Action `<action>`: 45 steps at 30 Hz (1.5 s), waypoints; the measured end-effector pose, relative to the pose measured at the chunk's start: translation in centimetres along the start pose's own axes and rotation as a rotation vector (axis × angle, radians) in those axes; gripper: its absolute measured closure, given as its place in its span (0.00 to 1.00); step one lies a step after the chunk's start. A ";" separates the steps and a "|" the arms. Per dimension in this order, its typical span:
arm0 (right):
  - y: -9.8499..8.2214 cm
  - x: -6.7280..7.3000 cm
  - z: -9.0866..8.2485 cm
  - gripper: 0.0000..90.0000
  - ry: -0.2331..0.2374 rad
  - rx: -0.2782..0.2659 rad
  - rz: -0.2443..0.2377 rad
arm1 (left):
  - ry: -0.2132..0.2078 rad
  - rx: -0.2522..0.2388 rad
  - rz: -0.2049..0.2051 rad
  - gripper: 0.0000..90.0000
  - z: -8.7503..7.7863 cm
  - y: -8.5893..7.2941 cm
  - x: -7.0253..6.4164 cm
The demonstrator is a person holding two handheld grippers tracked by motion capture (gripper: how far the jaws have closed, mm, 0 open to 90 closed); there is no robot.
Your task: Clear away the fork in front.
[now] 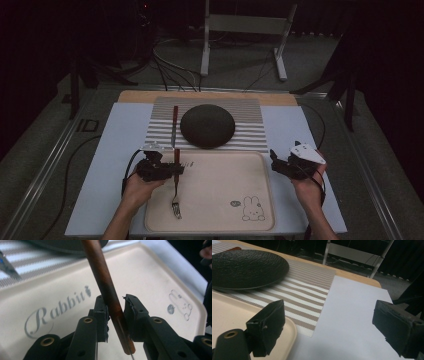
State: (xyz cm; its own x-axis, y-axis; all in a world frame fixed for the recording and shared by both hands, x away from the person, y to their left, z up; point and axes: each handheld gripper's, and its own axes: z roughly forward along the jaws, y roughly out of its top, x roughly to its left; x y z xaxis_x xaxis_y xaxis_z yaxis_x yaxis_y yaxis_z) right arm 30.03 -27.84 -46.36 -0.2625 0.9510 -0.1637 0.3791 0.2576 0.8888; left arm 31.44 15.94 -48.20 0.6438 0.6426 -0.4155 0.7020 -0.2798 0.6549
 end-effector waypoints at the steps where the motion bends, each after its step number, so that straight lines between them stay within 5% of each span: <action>1: 0.0 0.0 0.0 0.12 0.001 0.000 -0.001 | 0.000 0.003 -0.006 0.80 0.1 -0.2 0.1; 10: 0.0 0.0 -0.1 0.12 0.002 -0.002 -0.002 | 0.052 0.072 -0.045 0.76 0.3 -1.7 1.3; 16: -0.1 0.1 0.0 0.12 0.005 0.000 -0.008 | 0.138 0.085 -0.055 0.75 -0.1 -1.8 2.2; 21: -0.1 0.1 0.0 0.12 0.005 0.001 -0.006 | 0.219 0.048 -0.064 0.64 -1.1 -1.8 2.5; 27: -0.1 0.2 -0.1 0.12 0.007 -0.001 -0.005 | 0.270 -0.069 -0.082 0.44 -2.7 -1.5 2.7; 33: -0.1 0.0 -0.2 0.12 0.015 -0.004 0.010 | 0.344 -0.242 -0.040 0.17 -5.0 -1.0 2.1; 38: -0.1 0.0 -0.2 0.12 0.020 -0.006 0.018 | 0.439 -0.358 0.036 0.11 -6.7 -0.6 1.3; 45: -0.3 0.0 -0.2 0.12 0.029 -0.008 0.026 | 0.463 -0.455 0.080 0.01 -8.5 -0.6 1.3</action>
State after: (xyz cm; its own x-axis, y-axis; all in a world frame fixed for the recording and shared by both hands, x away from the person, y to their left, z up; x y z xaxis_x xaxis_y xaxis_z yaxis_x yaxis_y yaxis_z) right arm 29.75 -27.94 -46.51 -0.2782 0.9519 -0.1282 0.3792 0.2315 0.8959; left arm 29.29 23.06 -43.77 0.4199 0.9014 -0.1059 0.3929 -0.0753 0.9165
